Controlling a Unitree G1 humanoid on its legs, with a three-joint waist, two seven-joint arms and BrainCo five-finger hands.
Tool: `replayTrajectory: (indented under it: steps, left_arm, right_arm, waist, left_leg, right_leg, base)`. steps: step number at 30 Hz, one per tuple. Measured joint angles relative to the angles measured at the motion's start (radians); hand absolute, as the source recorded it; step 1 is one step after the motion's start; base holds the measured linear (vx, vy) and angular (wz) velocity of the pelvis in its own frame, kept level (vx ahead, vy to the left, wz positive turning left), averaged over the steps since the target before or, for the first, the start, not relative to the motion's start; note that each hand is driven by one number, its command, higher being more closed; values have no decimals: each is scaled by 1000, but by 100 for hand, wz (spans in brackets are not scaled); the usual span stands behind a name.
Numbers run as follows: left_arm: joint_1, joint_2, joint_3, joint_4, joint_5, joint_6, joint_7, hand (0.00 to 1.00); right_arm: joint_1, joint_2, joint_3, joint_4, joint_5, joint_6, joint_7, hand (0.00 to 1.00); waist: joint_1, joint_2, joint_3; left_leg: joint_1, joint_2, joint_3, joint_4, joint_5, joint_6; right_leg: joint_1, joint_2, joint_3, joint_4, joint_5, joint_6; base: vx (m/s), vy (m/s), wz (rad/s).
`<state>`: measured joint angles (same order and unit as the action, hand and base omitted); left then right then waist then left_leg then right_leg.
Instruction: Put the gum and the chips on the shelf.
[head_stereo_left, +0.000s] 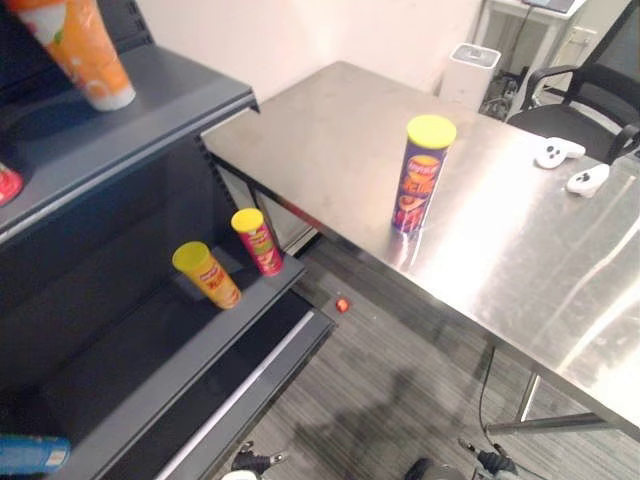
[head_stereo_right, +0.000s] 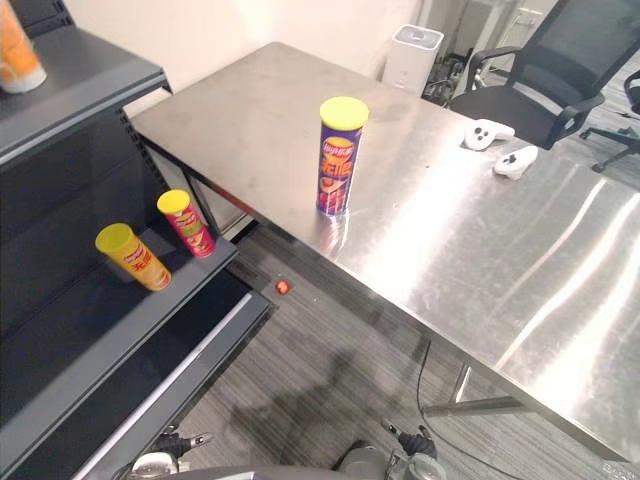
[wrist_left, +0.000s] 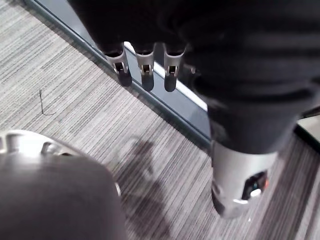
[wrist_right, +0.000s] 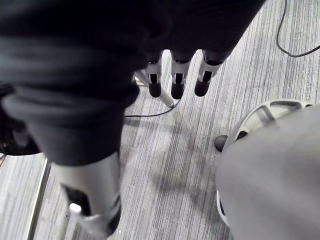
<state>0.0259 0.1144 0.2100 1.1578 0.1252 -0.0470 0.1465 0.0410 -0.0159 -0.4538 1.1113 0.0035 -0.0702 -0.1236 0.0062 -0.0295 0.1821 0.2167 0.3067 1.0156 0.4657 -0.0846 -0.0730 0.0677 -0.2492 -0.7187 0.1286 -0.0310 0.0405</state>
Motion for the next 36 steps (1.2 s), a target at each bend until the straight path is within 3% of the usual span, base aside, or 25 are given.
replayTrajectory:
  steps: [1, 2, 3, 4, 5, 6, 7, 8, 9, 10, 12, 17, 22, 26, 29, 33, 36]
  left_arm:
    - [7, -14, 30, -5, -8, 1, 0, 0]
    - [17, -21, 49, -6, -12, 1, -1, 0]
    - [15, -22, 75, -8, -30, -1, 1, 0]
    - [13, -28, 80, -20, -39, -8, 4, 0]
    - [17, -34, 80, -27, -43, -12, 5, 0]
    - [25, -34, 71, -27, -44, -19, 9, 0]
    - [43, -58, 69, -27, -44, -21, 10, 0]
    - [46, -52, 77, -27, -45, -23, 9, 0]
    - [41, -31, 71, -29, -44, -24, 10, 0]
    - [40, -17, 72, -40, -43, -38, 11, 0]
    - [39, -15, 71, -42, -45, -39, 16, 0]
    - [42, -10, 23, -22, -42, -38, 26, 0]
    - [42, 0, -2, -4, -41, -39, 24, 0]
    - [43, 12, -12, 17, -32, -39, 20, 0]
    - [48, 17, -11, 20, -32, -39, 15, 0]
    - [54, 20, 13, 20, -31, -38, 1, 0]
    - [67, 9, 36, 14, -27, -38, -1, 0]
  right_arm:
    - [2, -15, 0, 4, 0, 0, 0, 0]
    - [6, -21, -1, 5, -1, 0, -1, 0]
    - [5, -39, -4, 8, -1, 1, -4, 0]
    - [2, -51, -15, 12, -1, 4, -8, 0]
    - [5, -51, -18, 21, -1, 4, -10, 0]
    - [7, -51, -18, 46, -1, 4, -12, 0]
    - [11, -63, -28, 45, 0, 4, -9, 0]
    - [10, -58, -29, 45, -1, 6, -8, 0]
    - [8, -39, -20, 42, -2, 5, -5, 0]
    - [15, -24, -16, 46, -2, 5, -3, 0]
    - [23, -12, -26, 56, -1, 5, -5, 0]
    - [19, -13, -51, 52, 9, -2, -9, 0]
    - [21, -9, -61, 56, 45, -2, -6, 0]
    - [20, -6, -101, 71, 149, -4, 0, 0]
    - [21, -4, -189, 86, 275, -6, 0, 0]
    - [21, -8, -447, 88, 423, -8, -2, 0]
    - [19, -42, -676, 109, 506, -9, -7, 0]
  waist:
    - [-1, 25, 9]
    - [1, 25, 15]
    - [13, 34, 19]
    - [8, 29, 26]
    - [7, 24, 29]
    - [13, 25, 30]
    - [20, 58, 30]
    - [30, 47, 30]
    - [18, 32, 30]
    - [20, -1, 26]
    - [23, -15, 25]
    - [23, -13, 21]
    - [22, -17, 15]
    - [23, -32, -9]
    - [22, -41, -27]
    - [22, -53, -37]
    - [14, -46, -65]
  left_leg:
    - [-35, 97, -55, 196, 19, 25]
    - [-68, 140, -100, 296, 55, 68]
    - [-164, 132, -238, 380, -36, 53]
    - [-255, 42, -397, 328, -135, 24]
    - [-284, -4, -455, 261, -157, 15]
    - [-305, -65, -542, 60, -142, 16]
    - [-304, -83, -628, -151, -41, 5]
    - [-288, -96, -645, -160, -71, -17]
    - [-282, -124, -638, -205, -59, -12]
    - [-283, -164, -647, -240, -39, -13]
    - [-287, -193, -649, -263, -34, -6]
    - [-227, -235, -634, -384, 12, 2]
    - [-176, -234, -632, -448, 25, -3]
    - [-137, -244, -612, -483, 25, -4]
    - [-116, -250, -602, -496, 23, -4]
    - [-91, -254, -590, -498, 13, -2]
    - [-90, -255, -595, -499, 0, -1]
  right_leg:
    - [28, 29, 27, -28, 0, 0]
    - [36, 36, 52, -43, 0, 1]
    - [41, 23, 109, -57, -1, 7]
    - [40, -16, 136, -57, 9, 21]
    - [39, -31, 152, -57, 14, 28]
    - [39, -45, 187, -57, 23, 45]
    - [33, -13, 235, -69, 22, 86]
    - [29, -20, 266, -83, 20, 122]
    - [22, -23, 295, -110, 30, 138]
    - [5, -21, 319, -118, 27, 132]
    - [0, -34, 348, -133, 32, 130]
    - [-1, -36, 387, -151, 34, 130]
    - [6, -17, 413, -164, 35, 130]
    - [6, -16, 450, -183, 47, 111]
    - [8, -16, 453, -193, 67, 85]
    - [22, -19, 453, -194, 74, 78]
    - [21, -19, 452, -193, 74, 79]
  base:
    - [99, -98, -68]
    - [63, 19, -100]
    - [65, 192, -94]
    - [78, 227, -83]
    - [91, 266, -72]
    - [58, 254, -88]
    - [55, 293, -104]
    - [91, 279, -74]
    - [117, 187, -24]
    - [123, 121, 7]
    - [66, 101, 16]
    - [33, 31, -5]
    - [77, -42, -23]
    - [64, 8, -33]
    - [31, 15, -26]
    - [-1, 1, -12]
    - [-20, -27, -2]
